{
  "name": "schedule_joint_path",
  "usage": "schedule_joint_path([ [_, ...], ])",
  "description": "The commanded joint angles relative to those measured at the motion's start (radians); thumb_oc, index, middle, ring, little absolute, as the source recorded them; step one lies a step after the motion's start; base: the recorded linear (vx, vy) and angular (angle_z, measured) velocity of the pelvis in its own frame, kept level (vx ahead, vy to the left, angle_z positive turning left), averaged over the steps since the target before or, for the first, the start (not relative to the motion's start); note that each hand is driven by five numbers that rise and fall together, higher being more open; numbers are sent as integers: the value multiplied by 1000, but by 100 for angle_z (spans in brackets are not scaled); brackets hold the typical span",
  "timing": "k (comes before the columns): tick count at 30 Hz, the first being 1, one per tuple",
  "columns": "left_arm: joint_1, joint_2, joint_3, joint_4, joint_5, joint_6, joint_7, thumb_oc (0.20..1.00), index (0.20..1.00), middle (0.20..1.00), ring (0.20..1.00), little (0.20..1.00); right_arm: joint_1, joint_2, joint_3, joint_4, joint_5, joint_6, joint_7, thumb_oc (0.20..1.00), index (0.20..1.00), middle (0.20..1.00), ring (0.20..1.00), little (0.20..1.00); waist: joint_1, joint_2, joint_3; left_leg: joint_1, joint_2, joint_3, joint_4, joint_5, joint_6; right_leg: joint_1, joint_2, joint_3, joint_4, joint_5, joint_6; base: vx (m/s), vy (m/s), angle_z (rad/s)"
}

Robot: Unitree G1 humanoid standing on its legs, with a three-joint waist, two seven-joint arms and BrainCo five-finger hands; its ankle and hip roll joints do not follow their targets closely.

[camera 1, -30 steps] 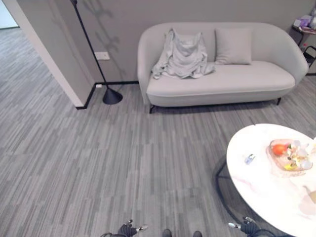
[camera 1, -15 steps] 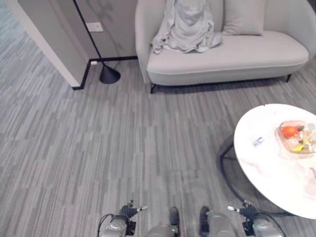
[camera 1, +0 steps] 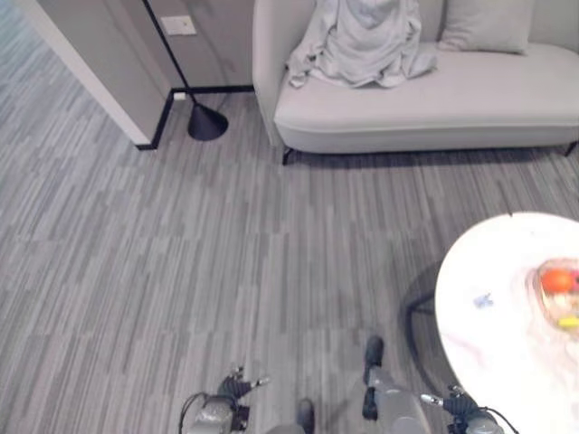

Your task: Hang the clothes on the sofa on the clothes rack.

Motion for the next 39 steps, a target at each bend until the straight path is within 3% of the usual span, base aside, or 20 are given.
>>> schedule_joint_path([
  [1,-48,45,3,-54,-38,-30,-8,1000,1000,1000,1000,1000,2,-53,-10,-31,47,-38,-2,1000,1000,1000,1000,1000,0,5,-18,72,64,41,46,233,-45,-81,-33,60,-3,-2,152,373,-237,-8],
  [3,-42,51,20,-66,-72,-36,0,1000,1000,1000,1000,1000,-3,-59,-15,-28,53,-39,-7,1000,1000,1000,1000,1000,11,-7,-12,19,84,70,155,277,-25,-38,-22,71,-6,-35,123,400,-234,-15],
  [5,-42,50,26,-69,-90,-44,5,1000,1000,1000,1000,1000,-11,-68,-23,-26,65,-40,-13,1000,1000,1000,1000,1000,26,-22,-4,-47,98,116,191,257,2,2,-21,89,-6,-69,113,425,-168,-17],
  [6,-40,36,23,-62,-91,-42,4,1000,1000,1000,1000,1000,-17,-75,-24,-30,79,-47,-13,1000,1000,1000,1000,1000,46,-35,3,-113,68,138,135,161,26,51,-25,100,-6,-110,117,274,-53,-6],
  [7,-40,37,23,-62,-91,-42,4,1000,1000,1000,1000,1000,-17,-74,-24,-30,79,-47,-13,1000,1000,1000,1000,1000,45,-37,1,-116,65,138,133,164,27,48,-28,100,-6,-109,117,377,-60,-1],
  [9,-45,25,15,-51,-86,-36,9,1000,1000,1000,1000,1000,-25,-76,-20,-33,90,-54,-20,1000,1000,1000,1000,1000,57,-48,13,-199,15,137,62,104,29,77,-35,99,-6,-140,128,213,-12,-2],
  [10,-48,19,8,-45,-83,-33,11,1000,1000,1000,1000,1000,-29,-72,-16,-33,93,-57,-25,1000,1000,1000,1000,1000,63,-43,19,-228,-1,130,15,124,19,88,-28,98,-6,-155,133,336,8,-4],
  [11,-47,10,-3,-28,-77,-32,7,1000,1000,1000,1000,1000,-31,-68,-6,-31,90,-59,-28,1000,1000,1000,1000,1000,80,-28,26,-286,-37,114,-90,205,-2,117,-3,97,-6,-175,134,255,16,2],
  [12,-47,10,-3,-28,-77,-32,7,1000,1000,1000,1000,1000,-31,-68,-6,-31,90,-59,-28,1000,1000,1000,1000,1000,80,-28,26,-285,-37,114,-91,205,-2,117,-3,97,-6,-175,134,311,25,2],
  [14,-46,2,-8,5,-65,-32,-2,1000,1000,1000,1000,1000,-28,-56,4,-3,76,-60,-33,1000,1000,1000,1000,1000,110,-8,33,-379,-72,99,-237,293,-23,174,33,125,-6,-216,133,418,84,4],
  [17,-49,-4,-12,39,-58,-31,1,1000,1000,1000,1000,1000,-32,-46,9,29,62,-57,-37,1000,1000,1000,1000,1000,121,-5,38,-431,-71,108,-257,325,-43,229,45,147,-6,-250,134,342,107,-10],
  [21,-44,3,5,59,-61,-26,4,1000,1000,1000,1000,1000,-32,-23,23,41,39,-50,-28,1000,1000,1000,1000,1000,132,-8,18,-373,-51,124,-257,391,-35,253,38,163,-6,-267,138,331,161,-50],
  [26,-41,34,14,46,-58,-21,9,1000,1000,1000,1000,1000,-35,-4,27,44,27,-41,-15,1000,1000,1000,1000,1000,133,-49,-14,-324,-72,169,-216,316,8,270,-32,162,21,-227,169,334,198,-24],
  [27,-46,49,15,32,-64,-18,10,1000,1000,1000,1000,1000,-46,0,22,30,28,-42,-9,1000,1000,1000,1000,1000,128,-51,-17,-302,-86,173,-198,272,35,220,-71,166,147,-216,178,169,147,-24],
  [30,-52,68,22,10,-74,-19,17,1000,1000,1000,1000,1000,-60,2,14,17,31,-44,-7,1000,1000,1000,1000,1000,109,-36,-4,-274,-99,177,-176,225,64,124,-103,153,338,-145,182,203,225,-31],
  [31,-52,68,22,10,-74,-19,17,1000,1000,1000,1000,1000,-60,2,14,17,31,-44,-7,1000,1000,1000,1000,1000,110,-34,-7,-278,-97,177,-175,226,64,121,-101,154,336,-143,181,190,221,-9],
  [33,-51,76,26,-2,-76,-17,21,1000,1000,1000,1000,1000,-67,5,13,4,27,-43,-10,1000,1000,1000,1000,1000,97,-17,4,-256,-97,175,-166,201,84,62,-136,138,462,-80,168,166,162,15],
  [35,-44,80,26,-18,-79,-14,23,1000,1000,1000,1000,1000,-61,10,11,-6,28,-43,-15,1000,1000,1000,1000,1000,94,6,11,-232,-91,168,-164,180,93,8,-153,127,539,-69,155,277,168,1],
  [38,-48,78,22,-23,-75,-15,22,1000,1000,1000,1000,1000,-56,8,12,-11,27,-39,-20,1000,1000,1000,1000,1000,87,19,23,-169,-98,152,-171,140,89,-45,-155,96,450,-145,139,300,32,-5],
  [39,-56,74,13,-17,-67,-19,20,1000,1000,1000,1000,1000,-59,3,11,-14,31,-38,-19,1000,1000,1000,1000,1000,79,12,30,-136,-109,143,-175,120,82,-59,-148,86,300,-136,153,442,-79,18],
])
